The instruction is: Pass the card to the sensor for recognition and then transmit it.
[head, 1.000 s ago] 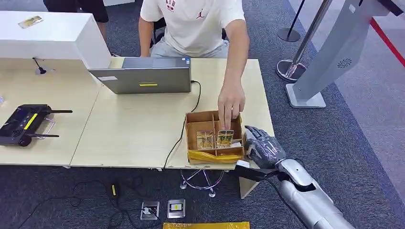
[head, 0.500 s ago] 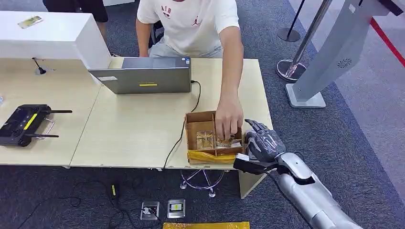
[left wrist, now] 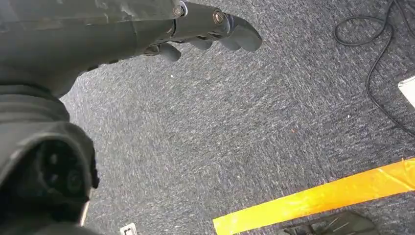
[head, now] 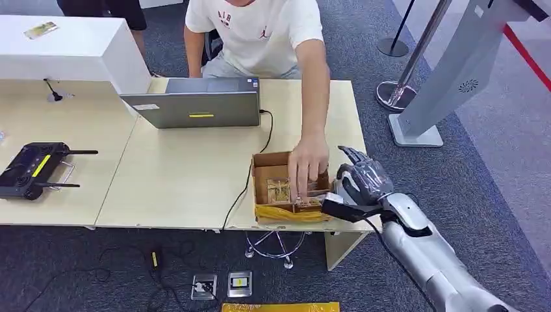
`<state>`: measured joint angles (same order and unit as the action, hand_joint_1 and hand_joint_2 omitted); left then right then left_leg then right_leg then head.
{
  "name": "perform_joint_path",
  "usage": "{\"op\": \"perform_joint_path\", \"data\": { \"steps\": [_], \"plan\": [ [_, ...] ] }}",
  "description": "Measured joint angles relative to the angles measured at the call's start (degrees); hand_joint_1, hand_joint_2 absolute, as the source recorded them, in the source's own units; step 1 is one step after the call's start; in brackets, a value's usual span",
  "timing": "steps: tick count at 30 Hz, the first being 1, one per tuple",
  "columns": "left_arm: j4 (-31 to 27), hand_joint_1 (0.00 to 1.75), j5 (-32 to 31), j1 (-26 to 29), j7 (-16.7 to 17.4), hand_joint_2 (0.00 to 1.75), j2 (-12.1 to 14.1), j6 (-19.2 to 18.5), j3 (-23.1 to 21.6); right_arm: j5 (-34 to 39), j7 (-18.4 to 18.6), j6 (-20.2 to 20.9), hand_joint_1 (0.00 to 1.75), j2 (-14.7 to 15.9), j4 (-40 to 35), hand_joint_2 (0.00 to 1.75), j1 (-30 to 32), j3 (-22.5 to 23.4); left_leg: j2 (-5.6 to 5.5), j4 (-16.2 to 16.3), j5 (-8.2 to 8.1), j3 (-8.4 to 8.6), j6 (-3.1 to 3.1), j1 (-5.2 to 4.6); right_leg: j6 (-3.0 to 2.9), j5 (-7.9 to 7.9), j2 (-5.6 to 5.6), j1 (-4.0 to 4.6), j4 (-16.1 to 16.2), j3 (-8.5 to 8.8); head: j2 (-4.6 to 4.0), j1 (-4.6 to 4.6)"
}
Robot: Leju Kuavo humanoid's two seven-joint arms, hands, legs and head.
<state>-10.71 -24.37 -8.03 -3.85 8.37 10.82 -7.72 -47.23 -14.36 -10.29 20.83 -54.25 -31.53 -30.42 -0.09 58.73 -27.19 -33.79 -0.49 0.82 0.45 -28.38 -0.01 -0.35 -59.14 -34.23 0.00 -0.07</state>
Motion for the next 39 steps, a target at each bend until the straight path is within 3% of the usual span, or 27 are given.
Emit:
{"op": "perform_joint_path", "data": {
  "steps": [15,24,33,39],
  "plan": [
    [0.0,0.0,-0.07,-0.57,0.02,0.0,-0.04,0.02,-0.88,0.37,-0.94,-1.31,1.75,0.98,1.42,1.75,-5.42,1.35,0.0,0.0,0.0,0.0,0.0,0.0,0.0,0.0,0.01,0.0,0.0,0.0,0.0,0.02],
    [0.0,0.0,-0.72,-1.02,0.02,0.0,-0.09,-0.41,-1.57,-1.44,-2.99,-2.64,1.75,0.87,2.51,1.75,-12.49,1.51,0.0,0.01,0.01,-0.02,0.0,0.0,0.02,0.03,0.01,-0.01,-0.03,-0.01,0.0,0.02],
    [-0.11,0.0,-1.42,-2.55,0.59,0.0,-0.35,-1.4,-2.91,-2.43,-6.52,-5.55,1.75,-2.23,9.25,1.75,-22.85,1.38,-0.02,0.01,0.03,-0.03,0.02,0.0,0.02,0.03,-0.01,0.0,-0.04,0.0,0.0,0.02],
    [-0.11,0.0,-1.77,-2.98,0.65,0.0,-0.59,-1.62,-3.83,-3.26,-6.97,-5.62,1.75,-5.14,14.45,1.75,-27.0,1.2,-0.02,0.01,0.03,-0.02,0.02,0.0,0.02,0.03,-0.01,0.0,-0.04,0.0,0.0,0.0]
  ]
}}
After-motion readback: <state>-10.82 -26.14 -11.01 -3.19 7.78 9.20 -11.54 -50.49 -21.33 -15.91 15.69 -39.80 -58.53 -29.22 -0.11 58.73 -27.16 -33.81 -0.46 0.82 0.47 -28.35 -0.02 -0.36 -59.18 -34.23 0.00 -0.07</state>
